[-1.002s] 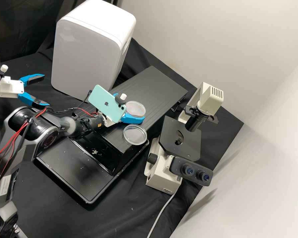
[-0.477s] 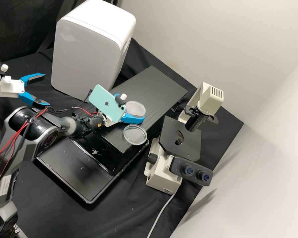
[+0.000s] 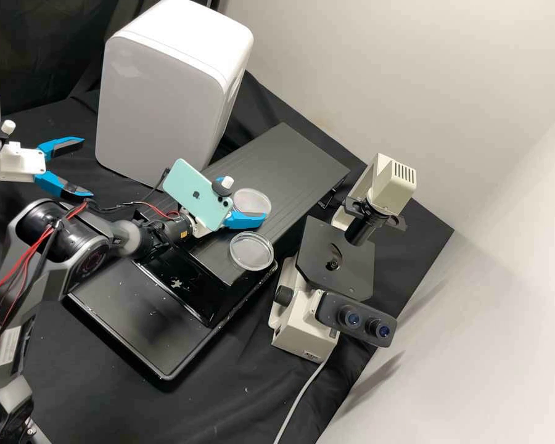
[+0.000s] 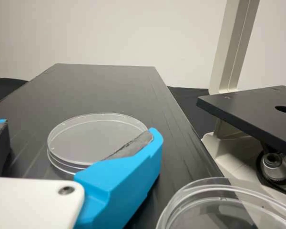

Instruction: Place the lid on the petri dish

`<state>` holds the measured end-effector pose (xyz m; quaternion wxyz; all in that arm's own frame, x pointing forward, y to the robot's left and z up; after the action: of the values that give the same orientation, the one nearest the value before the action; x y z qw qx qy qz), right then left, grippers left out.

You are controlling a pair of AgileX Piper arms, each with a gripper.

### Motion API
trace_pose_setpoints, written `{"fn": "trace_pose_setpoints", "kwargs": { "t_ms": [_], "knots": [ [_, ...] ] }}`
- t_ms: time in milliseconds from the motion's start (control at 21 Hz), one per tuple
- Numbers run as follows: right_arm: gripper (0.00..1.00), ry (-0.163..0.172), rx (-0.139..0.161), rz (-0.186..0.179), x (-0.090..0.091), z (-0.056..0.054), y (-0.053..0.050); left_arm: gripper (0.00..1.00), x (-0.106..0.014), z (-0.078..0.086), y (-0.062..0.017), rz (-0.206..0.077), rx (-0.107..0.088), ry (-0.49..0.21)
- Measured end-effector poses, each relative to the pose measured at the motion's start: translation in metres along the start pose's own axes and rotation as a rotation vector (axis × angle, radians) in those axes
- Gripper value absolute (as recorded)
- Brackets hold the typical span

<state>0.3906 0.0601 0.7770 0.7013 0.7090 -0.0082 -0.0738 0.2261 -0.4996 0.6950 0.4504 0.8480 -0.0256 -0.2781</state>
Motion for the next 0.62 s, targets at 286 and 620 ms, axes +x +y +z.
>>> {"fn": "trace_pose_setpoints", "kwargs": {
  "t_ms": [286, 620],
  "knots": [
    [0.00, 0.000, 0.005, 0.001, -0.0009, 0.0011, -0.0007, 1.00, 0.0000, -0.0002, 0.0000, 0.000, -0.001, 0.002],
    [0.00, 0.007, 0.000, 0.004, -0.0009, 0.0006, -0.0004, 1.00, 0.0007, -0.0014, -0.0028, -0.010, -0.004, 0.010]
  ]
}}
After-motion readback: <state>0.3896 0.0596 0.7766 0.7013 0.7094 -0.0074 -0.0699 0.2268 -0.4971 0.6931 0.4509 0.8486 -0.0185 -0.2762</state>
